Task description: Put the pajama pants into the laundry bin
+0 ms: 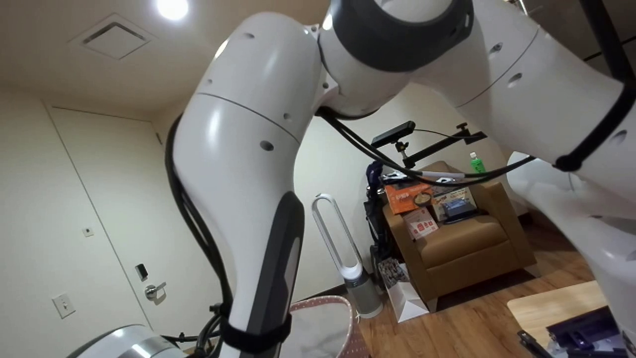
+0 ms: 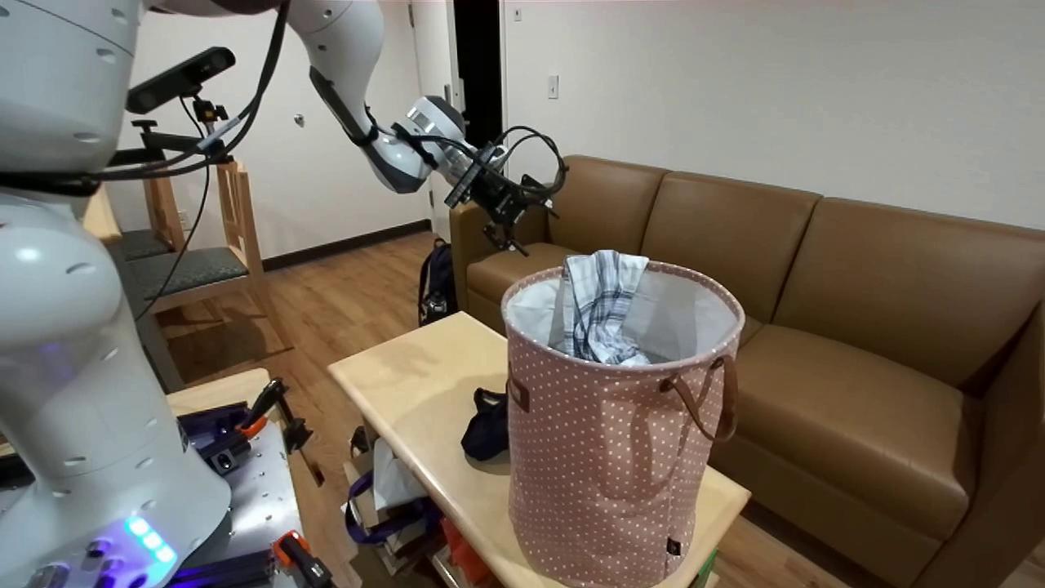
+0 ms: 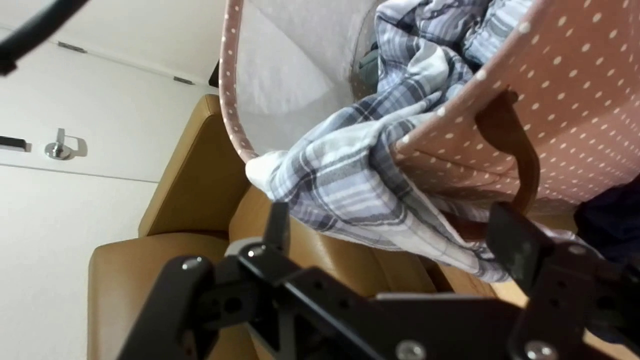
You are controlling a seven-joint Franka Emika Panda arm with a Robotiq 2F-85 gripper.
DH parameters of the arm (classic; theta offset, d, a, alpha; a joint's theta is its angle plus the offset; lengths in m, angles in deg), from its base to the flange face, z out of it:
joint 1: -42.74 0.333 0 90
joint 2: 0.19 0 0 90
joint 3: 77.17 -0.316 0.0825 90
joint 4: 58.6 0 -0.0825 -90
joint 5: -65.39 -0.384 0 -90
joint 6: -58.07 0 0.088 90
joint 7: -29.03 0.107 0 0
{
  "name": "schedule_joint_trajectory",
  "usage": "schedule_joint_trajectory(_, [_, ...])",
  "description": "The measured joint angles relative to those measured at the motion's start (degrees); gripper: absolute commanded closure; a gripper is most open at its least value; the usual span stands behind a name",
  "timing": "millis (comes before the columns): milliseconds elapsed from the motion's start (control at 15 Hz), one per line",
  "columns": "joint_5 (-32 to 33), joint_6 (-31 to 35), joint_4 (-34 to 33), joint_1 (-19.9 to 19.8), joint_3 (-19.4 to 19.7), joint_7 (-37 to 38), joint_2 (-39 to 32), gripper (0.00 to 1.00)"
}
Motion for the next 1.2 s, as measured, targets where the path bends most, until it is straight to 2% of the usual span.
schedule_joint_trajectory(267, [1.58,-4.64,-0.68,0.53,-0.27,-0.03,-3.06,0.00])
schedule_joint_trajectory(467, [3.28,-5.08,-2.08,0.53,-0.36,-0.05,-5.77,0.00])
schedule_joint_trajectory(800, [9.74,-5.08,-4.84,0.49,-0.29,-0.05,-8.63,0.00])
schedule_joint_trajectory(1200, [10.27,-8.14,-6.66,0.34,-0.01,-0.05,-10.63,0.00])
